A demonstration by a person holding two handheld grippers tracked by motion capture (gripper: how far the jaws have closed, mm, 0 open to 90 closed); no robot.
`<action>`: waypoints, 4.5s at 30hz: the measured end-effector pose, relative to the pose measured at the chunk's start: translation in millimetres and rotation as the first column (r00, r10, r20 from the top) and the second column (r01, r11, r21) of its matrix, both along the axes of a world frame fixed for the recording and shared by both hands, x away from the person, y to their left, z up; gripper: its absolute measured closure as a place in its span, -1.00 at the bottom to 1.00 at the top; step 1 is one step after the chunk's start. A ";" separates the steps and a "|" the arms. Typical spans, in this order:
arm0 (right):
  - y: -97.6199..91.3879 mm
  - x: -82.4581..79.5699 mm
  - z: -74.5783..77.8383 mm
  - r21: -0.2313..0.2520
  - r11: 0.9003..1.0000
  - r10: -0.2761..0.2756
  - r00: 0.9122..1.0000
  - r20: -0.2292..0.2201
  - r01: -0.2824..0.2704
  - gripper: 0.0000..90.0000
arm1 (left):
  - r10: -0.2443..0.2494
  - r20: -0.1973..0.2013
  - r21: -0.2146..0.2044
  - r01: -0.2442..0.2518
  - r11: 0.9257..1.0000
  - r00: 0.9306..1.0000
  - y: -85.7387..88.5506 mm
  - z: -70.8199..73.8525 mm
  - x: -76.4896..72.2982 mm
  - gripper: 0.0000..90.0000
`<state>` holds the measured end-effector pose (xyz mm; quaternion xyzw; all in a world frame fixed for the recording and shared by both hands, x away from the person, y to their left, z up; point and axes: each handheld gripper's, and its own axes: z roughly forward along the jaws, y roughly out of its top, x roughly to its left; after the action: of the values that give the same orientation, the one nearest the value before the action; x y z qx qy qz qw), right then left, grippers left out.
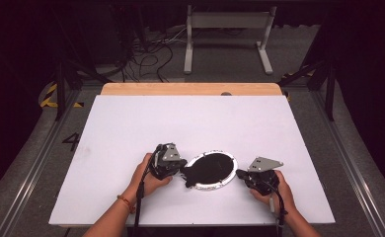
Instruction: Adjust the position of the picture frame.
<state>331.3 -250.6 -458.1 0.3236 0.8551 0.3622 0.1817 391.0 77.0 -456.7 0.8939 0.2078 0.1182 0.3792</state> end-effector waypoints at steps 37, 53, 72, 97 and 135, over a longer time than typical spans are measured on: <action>18.4 1.7 -2.2 -0.009 0.999 0.047 0.999 0.020 -0.047 1.00 | -0.056 -0.047 0.005 0.056 0.998 0.997 3.3 -4.3 -7.6 1.00; 24.9 15.2 -1.8 -0.022 0.999 0.031 0.999 0.033 -0.031 1.00 | -0.061 -0.057 -0.007 0.061 0.998 0.997 13.4 -6.1 -13.0 0.94; 25.3 3.3 -1.9 -0.011 0.997 0.071 0.997 0.017 -0.071 1.00 | -0.120 -0.090 -0.051 0.116 0.992 0.989 11.0 -9.0 -21.6 1.00; 26.0 28.4 -1.7 -0.017 1.000 -0.005 0.999 0.032 0.005 1.00 | -0.145 -0.074 -0.035 0.142 0.989 0.987 6.8 -7.8 -30.5 1.00; 32.5 29.7 -3.0 -0.004 1.000 -0.002 0.999 0.036 0.002 1.00 | -0.161 -0.074 -0.055 0.157 0.986 0.984 -4.9 -9.4 -38.6 1.00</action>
<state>360.9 -218.1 -461.0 0.3174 0.8521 0.3659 0.1983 352.4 72.1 -466.1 0.9019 0.1534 0.0473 0.4010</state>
